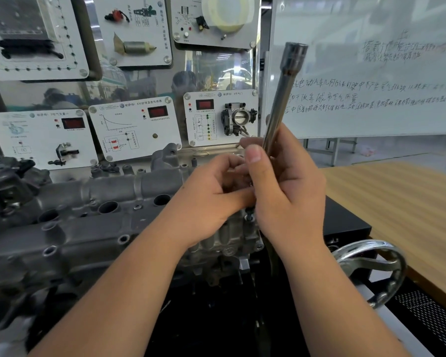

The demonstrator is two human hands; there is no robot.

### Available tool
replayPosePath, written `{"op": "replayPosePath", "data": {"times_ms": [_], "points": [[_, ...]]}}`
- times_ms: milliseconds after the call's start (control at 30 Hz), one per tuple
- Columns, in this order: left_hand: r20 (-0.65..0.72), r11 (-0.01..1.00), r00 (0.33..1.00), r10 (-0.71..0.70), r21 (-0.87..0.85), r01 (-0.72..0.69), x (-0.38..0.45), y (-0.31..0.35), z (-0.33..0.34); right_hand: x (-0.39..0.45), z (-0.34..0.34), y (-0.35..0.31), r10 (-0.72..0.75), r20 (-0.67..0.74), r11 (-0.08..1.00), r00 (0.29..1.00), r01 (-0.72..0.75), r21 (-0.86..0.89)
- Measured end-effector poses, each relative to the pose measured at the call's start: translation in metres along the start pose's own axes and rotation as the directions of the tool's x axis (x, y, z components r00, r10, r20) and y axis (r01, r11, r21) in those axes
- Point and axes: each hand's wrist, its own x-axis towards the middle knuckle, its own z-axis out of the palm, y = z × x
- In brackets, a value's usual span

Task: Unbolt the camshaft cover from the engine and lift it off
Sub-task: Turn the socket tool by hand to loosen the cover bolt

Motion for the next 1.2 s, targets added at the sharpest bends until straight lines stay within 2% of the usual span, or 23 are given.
{"op": "replayPosePath", "data": {"times_ms": [167,367,500,600,700,833,933,1100,1200], "points": [[-0.014,1.0,1.0,0.008,0.007,-0.008,0.0,-0.0007,-0.0003,-0.0027,0.0006,0.0005,-0.025,-0.023,0.998,0.999,0.023,-0.058],[0.092,0.997,0.995,0.029,-0.077,-0.022,-0.0037,0.0007,-0.0032,-0.0046,0.0036,0.0034,0.026,-0.051,0.999,0.998,-0.025,0.025],[0.028,0.999,0.999,0.022,-0.046,-0.021,-0.0048,0.0,-0.0021,-0.0049,0.0064,0.002,0.04,-0.046,0.997,0.998,-0.037,0.066],[-0.015,0.999,0.999,0.029,0.044,-0.028,-0.0035,0.0013,-0.0002,-0.0035,0.0063,0.0023,0.046,-0.039,0.999,0.998,-0.045,0.015],[-0.029,0.999,0.999,0.027,0.048,-0.026,-0.0022,-0.0001,-0.0007,-0.0049,0.0061,0.0024,0.017,-0.066,0.999,0.998,-0.02,-0.037],[0.038,0.999,0.999,0.028,-0.024,-0.027,-0.0019,-0.0012,-0.0015,-0.0058,0.0043,0.0036,-0.037,-0.062,0.997,0.997,0.033,-0.069],[0.093,0.997,0.995,0.023,-0.073,-0.017,-0.0041,0.0018,-0.0014,-0.0051,0.0029,0.0041,-0.044,-0.04,0.999,0.998,0.043,-0.026],[0.004,0.999,0.999,0.045,-0.012,-0.045,-0.0038,-0.0001,-0.0009,-0.003,0.0034,0.0029,0.004,-0.019,1.0,1.0,-0.003,0.007],[-0.049,0.997,0.997,0.064,0.05,-0.061,-0.004,0.0,0.0012,-0.0024,0.0034,0.0017,-0.019,-0.055,0.999,0.998,0.016,-0.045]]}}
